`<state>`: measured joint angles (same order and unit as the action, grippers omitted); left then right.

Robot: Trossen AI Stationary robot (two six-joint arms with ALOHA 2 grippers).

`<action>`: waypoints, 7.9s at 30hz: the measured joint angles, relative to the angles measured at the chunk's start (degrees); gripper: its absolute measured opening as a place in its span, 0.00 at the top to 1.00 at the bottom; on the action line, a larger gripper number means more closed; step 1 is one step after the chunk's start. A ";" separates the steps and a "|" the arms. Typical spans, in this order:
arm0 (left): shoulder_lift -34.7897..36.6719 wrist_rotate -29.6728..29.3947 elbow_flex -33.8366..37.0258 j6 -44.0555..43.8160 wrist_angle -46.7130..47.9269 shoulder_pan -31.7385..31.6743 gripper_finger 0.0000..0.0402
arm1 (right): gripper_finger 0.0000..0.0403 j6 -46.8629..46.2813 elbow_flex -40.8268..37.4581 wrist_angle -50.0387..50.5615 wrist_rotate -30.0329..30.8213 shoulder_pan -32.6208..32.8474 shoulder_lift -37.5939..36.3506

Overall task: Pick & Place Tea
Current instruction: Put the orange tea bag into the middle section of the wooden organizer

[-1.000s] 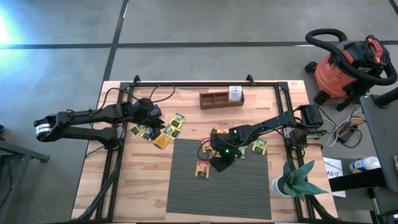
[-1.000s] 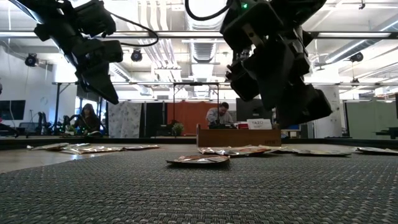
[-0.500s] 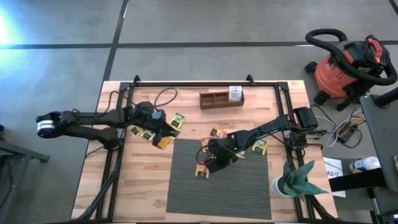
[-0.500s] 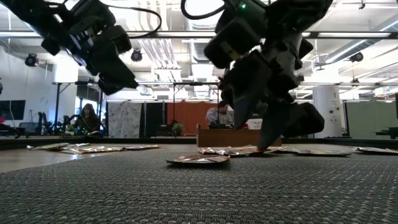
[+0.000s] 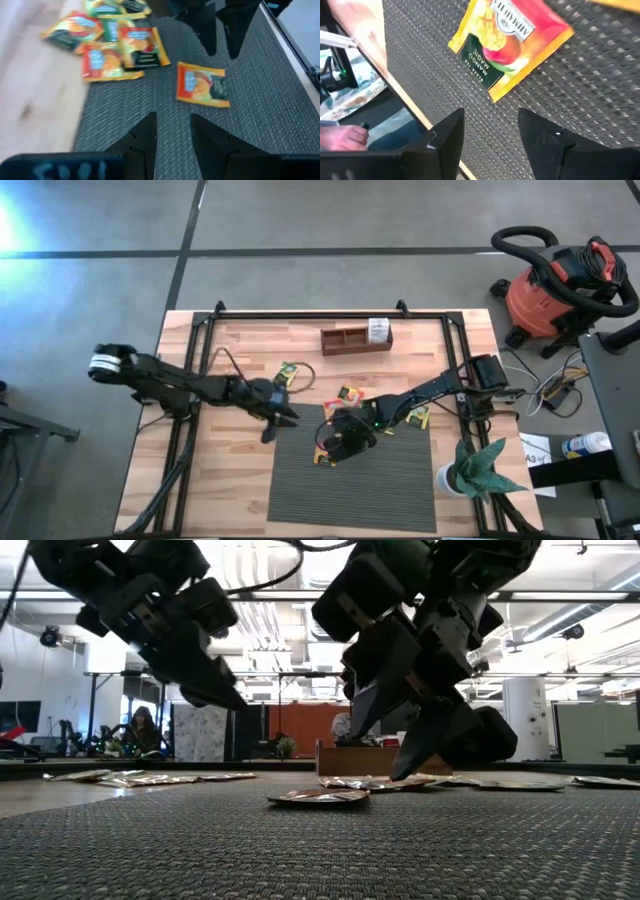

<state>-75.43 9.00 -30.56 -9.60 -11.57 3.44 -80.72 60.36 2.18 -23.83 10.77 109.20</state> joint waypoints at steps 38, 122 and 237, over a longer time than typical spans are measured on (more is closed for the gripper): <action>-21.96 -2.70 -10.38 -5.59 -0.64 7.79 0.72 | 0.55 -1.59 3.94 -7.02 21.95 2.03 5.64; 11.57 -45.71 0.15 -46.32 -26.07 3.63 0.72 | 0.98 7.18 1.90 -22.26 82.89 -1.31 -10.59; -3.00 -19.22 -38.58 21.50 48.14 -3.32 1.00 | 0.70 72.40 28.44 27.62 44.95 -3.94 -7.86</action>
<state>-78.43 -10.22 -69.14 11.90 36.57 0.12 -8.32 88.79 29.80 21.12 6.83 101.34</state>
